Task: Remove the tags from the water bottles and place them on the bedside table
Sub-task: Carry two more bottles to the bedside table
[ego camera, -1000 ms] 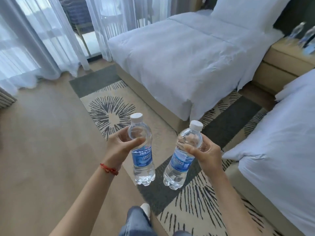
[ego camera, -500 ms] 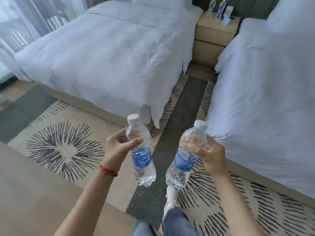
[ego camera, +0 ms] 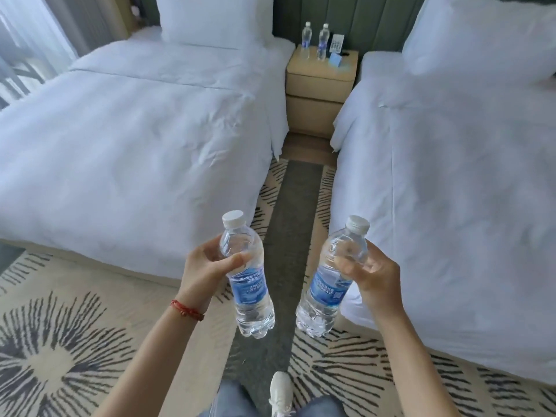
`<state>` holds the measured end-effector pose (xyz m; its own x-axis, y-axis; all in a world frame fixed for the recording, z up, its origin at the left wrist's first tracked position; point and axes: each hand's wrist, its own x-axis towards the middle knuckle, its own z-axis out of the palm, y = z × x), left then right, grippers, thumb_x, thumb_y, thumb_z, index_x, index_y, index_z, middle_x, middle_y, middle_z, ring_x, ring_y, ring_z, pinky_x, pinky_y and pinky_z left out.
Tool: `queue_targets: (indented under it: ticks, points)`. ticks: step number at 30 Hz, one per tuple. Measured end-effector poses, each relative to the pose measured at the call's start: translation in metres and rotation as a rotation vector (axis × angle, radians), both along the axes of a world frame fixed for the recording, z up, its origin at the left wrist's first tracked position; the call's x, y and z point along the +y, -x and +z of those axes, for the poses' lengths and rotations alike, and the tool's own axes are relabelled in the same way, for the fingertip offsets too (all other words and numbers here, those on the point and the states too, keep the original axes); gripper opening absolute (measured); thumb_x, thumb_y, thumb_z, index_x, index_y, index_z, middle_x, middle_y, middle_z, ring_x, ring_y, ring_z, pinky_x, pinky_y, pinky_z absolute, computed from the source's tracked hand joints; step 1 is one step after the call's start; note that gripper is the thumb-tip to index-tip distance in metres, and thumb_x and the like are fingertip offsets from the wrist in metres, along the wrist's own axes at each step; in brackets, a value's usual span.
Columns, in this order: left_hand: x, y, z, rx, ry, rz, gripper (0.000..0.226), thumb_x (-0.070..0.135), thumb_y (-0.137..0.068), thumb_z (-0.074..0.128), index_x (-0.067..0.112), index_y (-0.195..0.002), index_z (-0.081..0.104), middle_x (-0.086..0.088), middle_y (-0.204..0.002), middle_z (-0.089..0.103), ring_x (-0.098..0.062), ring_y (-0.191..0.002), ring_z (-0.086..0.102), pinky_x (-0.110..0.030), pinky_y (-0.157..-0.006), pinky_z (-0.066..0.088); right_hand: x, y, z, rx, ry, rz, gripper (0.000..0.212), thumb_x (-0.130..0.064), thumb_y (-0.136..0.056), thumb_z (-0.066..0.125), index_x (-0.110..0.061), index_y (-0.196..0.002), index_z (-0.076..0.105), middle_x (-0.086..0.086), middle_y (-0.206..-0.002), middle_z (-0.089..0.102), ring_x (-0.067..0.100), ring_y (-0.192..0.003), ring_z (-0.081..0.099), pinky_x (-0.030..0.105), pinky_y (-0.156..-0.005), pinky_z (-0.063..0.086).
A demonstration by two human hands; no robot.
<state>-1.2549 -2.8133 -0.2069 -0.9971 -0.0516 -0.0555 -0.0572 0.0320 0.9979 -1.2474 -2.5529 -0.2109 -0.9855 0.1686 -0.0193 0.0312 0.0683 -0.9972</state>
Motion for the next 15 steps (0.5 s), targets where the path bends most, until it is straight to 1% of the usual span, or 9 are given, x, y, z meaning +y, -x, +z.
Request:
queue_targets:
  ticks: [3,7,10,11,13,15]
  points:
    - [0.011,0.044,0.002,0.015,0.02,-0.014,0.041,0.04,-0.055,0.074,0.017,-0.089,0.072,0.002,-0.082,0.074,-0.011,-0.076,0.069,-0.016,-0.062,0.051,0.012,0.038,0.0,-0.008,-0.021,-0.035,0.031,-0.045,-0.052,0.073,-0.035,-0.082,0.07,-0.017,-0.076,0.07,-0.005,-0.072,0.062,0.01,-0.057,0.047]
    - [0.018,0.113,-0.003,0.023,0.037,-0.049,0.054,0.043,-0.055,0.072,0.009,-0.098,0.069,-0.007,-0.091,0.073,-0.018,-0.083,0.069,-0.02,-0.066,0.053,0.019,0.094,-0.008,-0.04,-0.035,-0.04,0.035,-0.035,-0.057,0.078,-0.032,-0.092,0.07,-0.008,-0.089,0.073,0.008,-0.086,0.066,0.023,-0.067,0.053]
    - [0.021,0.172,-0.007,0.024,0.032,-0.088,0.055,0.045,-0.056,0.071,0.01,-0.098,0.069,-0.007,-0.094,0.072,-0.018,-0.086,0.068,-0.019,-0.067,0.053,0.017,0.143,-0.014,-0.031,-0.068,-0.057,0.036,-0.045,-0.052,0.075,-0.041,-0.087,0.069,-0.017,-0.087,0.071,0.0,-0.083,0.064,0.015,-0.061,0.052]
    - [0.021,0.194,-0.009,0.028,0.032,-0.097,0.055,0.046,-0.056,0.071,0.01,-0.098,0.069,-0.006,-0.094,0.072,-0.018,-0.086,0.068,-0.019,-0.067,0.053,0.015,0.162,-0.016,-0.029,-0.066,-0.068,0.034,-0.045,-0.052,0.075,-0.041,-0.085,0.069,-0.019,-0.086,0.071,-0.002,-0.083,0.064,0.013,-0.06,0.051]
    - [0.019,0.239,-0.012,0.039,0.03,-0.115,0.055,0.047,-0.056,0.07,0.01,-0.097,0.069,-0.006,-0.093,0.072,-0.018,-0.086,0.068,-0.019,-0.066,0.053,0.011,0.203,-0.02,-0.029,-0.057,-0.082,0.028,-0.036,-0.058,0.077,-0.038,-0.084,0.069,-0.021,-0.084,0.07,-0.003,-0.083,0.064,0.011,-0.058,0.05]
    - [0.015,0.286,-0.011,0.044,0.03,-0.129,0.054,0.046,-0.056,0.07,0.01,-0.095,0.069,-0.006,-0.091,0.072,-0.017,-0.084,0.068,-0.02,-0.066,0.053,0.005,0.247,-0.021,-0.021,-0.082,-0.103,0.026,-0.027,-0.065,0.08,-0.036,-0.085,0.066,-0.024,-0.082,0.07,-0.005,-0.084,0.064,0.01,-0.056,0.05]
